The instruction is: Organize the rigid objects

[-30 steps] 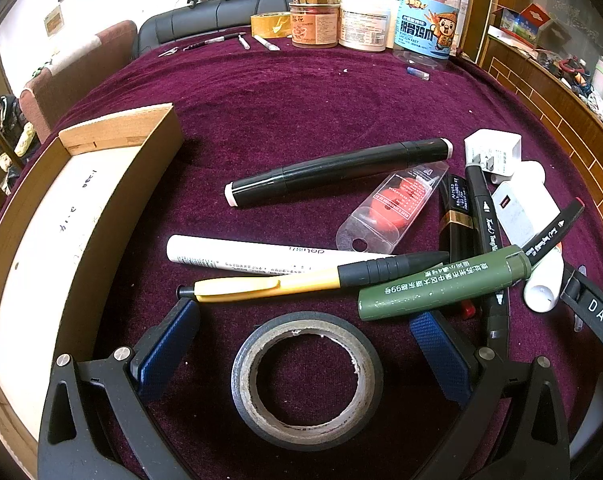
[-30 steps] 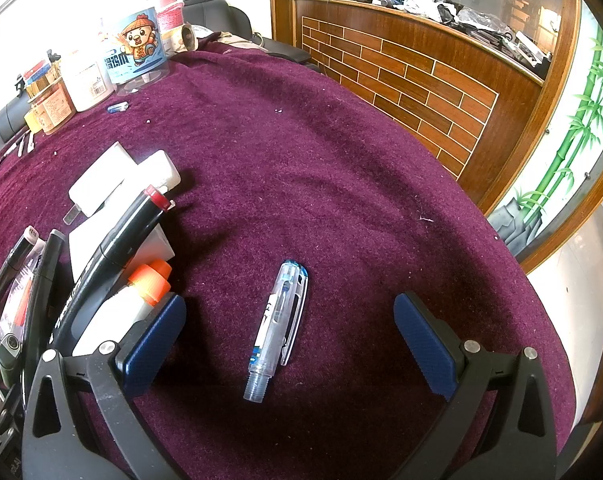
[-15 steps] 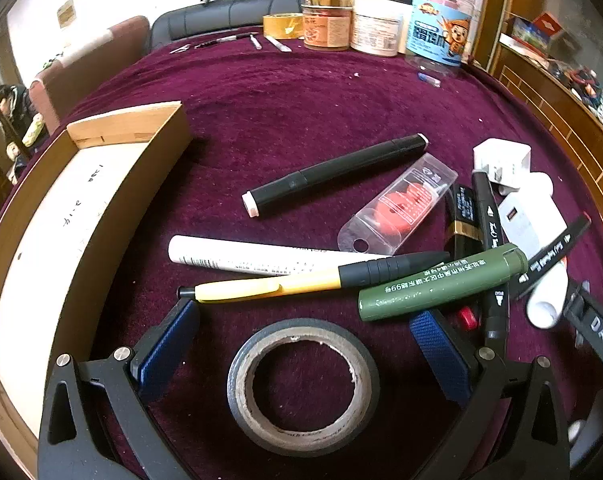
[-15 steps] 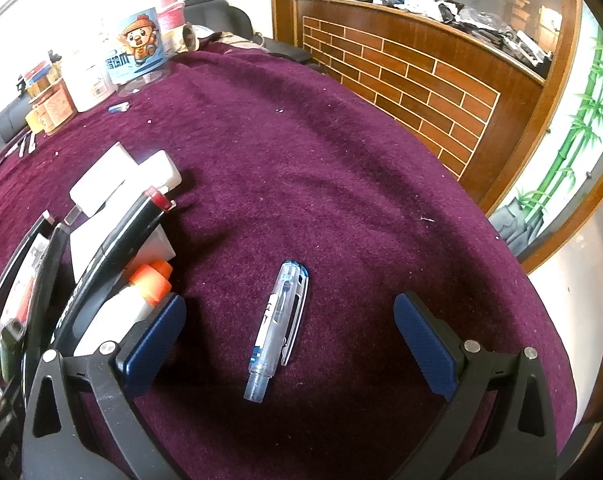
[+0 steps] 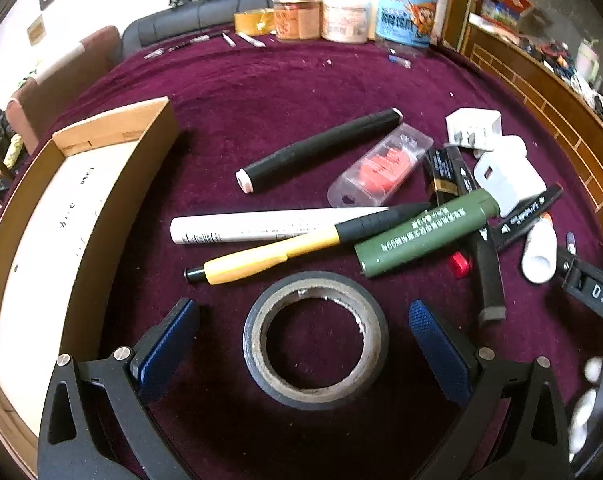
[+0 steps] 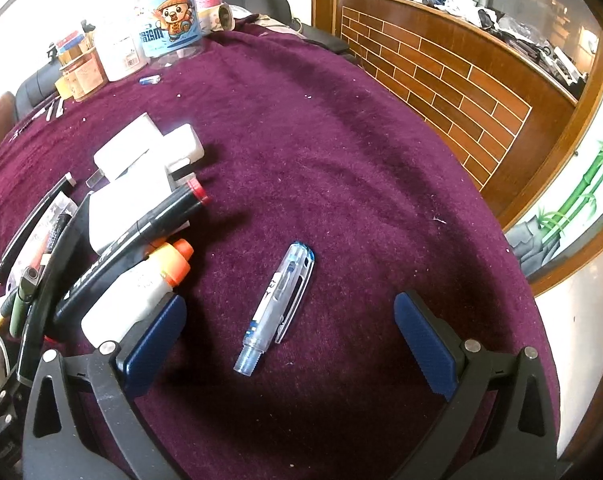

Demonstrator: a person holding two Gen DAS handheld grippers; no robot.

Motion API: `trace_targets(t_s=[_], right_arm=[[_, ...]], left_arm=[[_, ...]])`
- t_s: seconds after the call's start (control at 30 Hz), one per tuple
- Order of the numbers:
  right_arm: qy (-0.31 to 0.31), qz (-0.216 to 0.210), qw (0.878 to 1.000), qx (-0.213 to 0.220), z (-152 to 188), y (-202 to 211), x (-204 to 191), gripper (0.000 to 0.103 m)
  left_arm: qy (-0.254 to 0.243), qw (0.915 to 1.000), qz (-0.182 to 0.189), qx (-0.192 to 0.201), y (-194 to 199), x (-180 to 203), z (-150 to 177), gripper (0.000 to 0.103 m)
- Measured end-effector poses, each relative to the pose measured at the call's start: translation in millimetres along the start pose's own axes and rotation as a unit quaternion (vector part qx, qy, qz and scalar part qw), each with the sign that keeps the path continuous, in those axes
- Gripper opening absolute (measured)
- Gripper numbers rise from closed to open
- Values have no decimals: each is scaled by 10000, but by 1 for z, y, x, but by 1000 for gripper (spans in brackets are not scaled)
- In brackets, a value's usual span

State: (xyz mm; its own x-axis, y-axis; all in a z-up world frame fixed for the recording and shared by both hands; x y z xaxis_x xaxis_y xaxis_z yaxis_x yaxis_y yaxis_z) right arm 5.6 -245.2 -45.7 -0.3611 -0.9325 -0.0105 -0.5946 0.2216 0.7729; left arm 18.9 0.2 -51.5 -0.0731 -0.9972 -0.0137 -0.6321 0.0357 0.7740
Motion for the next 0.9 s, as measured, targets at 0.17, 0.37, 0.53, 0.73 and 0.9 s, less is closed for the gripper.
trace_targets(t_s=[0.17, 0.37, 0.53, 0.73, 0.9], right_arm=[[7, 16, 10000, 8, 0, 1, -1, 103], [10, 48, 10000, 13, 1, 2, -2, 103], [-6, 62, 10000, 12, 1, 3, -2, 103], [-29, 53, 10000, 10, 1, 3, -1, 103], [96, -6, 9999, -92, 0, 2, -2, 103]], left_arm=[[33, 10000, -31, -12, -1, -2, -2, 102], [28, 10000, -35, -7, -1, -2, -1, 102], [28, 10000, -41, -8, -1, -2, -1, 102], [35, 10000, -29, -10, -1, -2, -1, 102], [25, 10000, -50, -5, 0, -2, -1, 102]])
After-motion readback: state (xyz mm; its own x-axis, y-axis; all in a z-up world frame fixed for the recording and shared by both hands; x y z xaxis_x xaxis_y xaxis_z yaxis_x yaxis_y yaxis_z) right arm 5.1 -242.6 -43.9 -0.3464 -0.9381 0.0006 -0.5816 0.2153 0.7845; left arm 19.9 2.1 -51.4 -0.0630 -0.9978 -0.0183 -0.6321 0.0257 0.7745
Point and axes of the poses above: each gripper's, at about its wrist camera, not at the fingertips, and y roughly against the way its jaws point, x to its right, z to its underside, the point moved 6 cm from there along -y, roughly the way its jaws point, and after that the axes turned 7 degrees about x, right-handed, at the moved point
